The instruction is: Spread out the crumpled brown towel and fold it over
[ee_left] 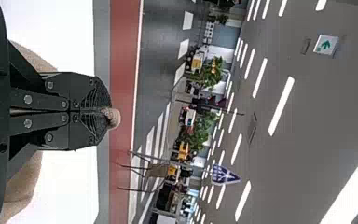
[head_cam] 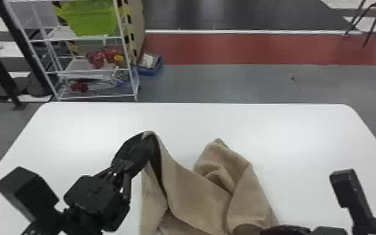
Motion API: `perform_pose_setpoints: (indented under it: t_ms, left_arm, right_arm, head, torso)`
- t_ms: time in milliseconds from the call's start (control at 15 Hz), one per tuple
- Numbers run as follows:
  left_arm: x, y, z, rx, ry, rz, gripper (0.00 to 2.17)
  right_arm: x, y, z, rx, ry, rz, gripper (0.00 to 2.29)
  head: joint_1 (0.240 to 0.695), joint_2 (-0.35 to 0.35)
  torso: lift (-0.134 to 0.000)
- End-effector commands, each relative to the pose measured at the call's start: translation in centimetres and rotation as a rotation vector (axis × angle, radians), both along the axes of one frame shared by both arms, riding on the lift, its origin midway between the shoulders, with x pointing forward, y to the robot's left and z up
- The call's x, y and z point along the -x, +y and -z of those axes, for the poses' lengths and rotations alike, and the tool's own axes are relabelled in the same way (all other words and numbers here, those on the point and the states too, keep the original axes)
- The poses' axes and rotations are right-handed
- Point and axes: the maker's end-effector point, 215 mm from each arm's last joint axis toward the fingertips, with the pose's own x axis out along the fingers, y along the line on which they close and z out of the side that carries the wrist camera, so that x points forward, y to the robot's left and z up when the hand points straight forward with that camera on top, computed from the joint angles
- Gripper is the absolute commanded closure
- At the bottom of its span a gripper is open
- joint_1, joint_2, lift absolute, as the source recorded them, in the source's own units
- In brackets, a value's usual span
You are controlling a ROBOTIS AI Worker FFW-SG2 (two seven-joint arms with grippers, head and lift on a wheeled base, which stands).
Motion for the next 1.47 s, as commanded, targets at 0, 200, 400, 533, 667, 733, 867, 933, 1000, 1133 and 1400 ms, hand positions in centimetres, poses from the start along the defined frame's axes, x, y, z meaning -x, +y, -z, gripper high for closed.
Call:
perform_pose_setpoints:
  t_ms: [0,200,400,533,667,733,867,933,1000,1133,1400]
  left_arm:
    - [0.0,0.0,0.0,-0.005,-0.002,0.000,1.38]
    - [-0.1,0.1,0.2,-0.007,0.002,-0.004,1.38]
    - [-0.2,0.6,0.2,-0.011,0.000,-0.011,1.38]
    - [-0.3,0.5,0.0,-0.011,-0.003,-0.011,1.38]
    - [-0.3,0.4,0.1,-0.013,0.001,-0.008,1.38]
    - [-0.3,0.2,0.1,-0.014,0.002,-0.008,1.38]
    - [-0.4,0.1,0.2,-0.017,0.007,-0.006,1.38]
    - [-0.4,0.0,0.5,-0.017,0.017,-0.005,1.38]
    - [-0.4,0.0,0.6,-0.023,0.018,-0.008,1.38]
    - [-0.4,-0.3,0.7,-0.028,0.022,-0.006,1.38]
    - [-0.4,-0.4,0.8,-0.032,0.023,-0.006,1.38]
  right_arm:
    - [-1.8,-1.5,-1.0,0.016,-0.095,0.003,0.34]
    - [-5.0,-2.3,-2.1,0.094,-0.313,-0.051,0.65]
    - [-4.8,-1.6,-1.9,0.116,-0.401,-0.121,0.65]
    - [-4.3,-1.8,-1.5,0.123,-0.387,-0.129,0.64]
    - [-3.6,-1.8,-1.6,0.144,-0.385,-0.142,0.64]
    - [-3.1,-1.5,-1.4,0.143,-0.366,-0.156,0.64]
    - [-1.9,-0.8,-0.3,0.201,-0.326,-0.206,0.64]
    - [-1.5,-0.6,0.3,0.242,-0.320,-0.229,0.64]
    - [-1.5,-0.7,0.7,0.273,-0.319,-0.240,0.64]
    - [-1.9,-1.2,0.7,0.310,-0.327,-0.238,0.64]
    - [-2.8,-2.1,0.9,0.384,-0.359,-0.214,0.64]
  head:
    - [0.695,0.008]
    - [0.695,-0.028]
    - [0.695,-0.033]
    - [0.695,-0.023]
    - [0.695,-0.016]
    - [0.695,-0.017]
    - [0.695,-0.016]
    - [0.695,-0.012]
    - [0.695,-0.009]
    - [0.695,-0.006]
    - [0.695,-0.026]
  torso:
    - [-0.123]
    - [-0.123]
    - [-0.123]
    - [-0.123]
    - [-0.123]
    - [-0.123]
    - [-0.123]
    - [-0.123]
    - [-0.123]
    - [-0.123]
    - [-0.123]
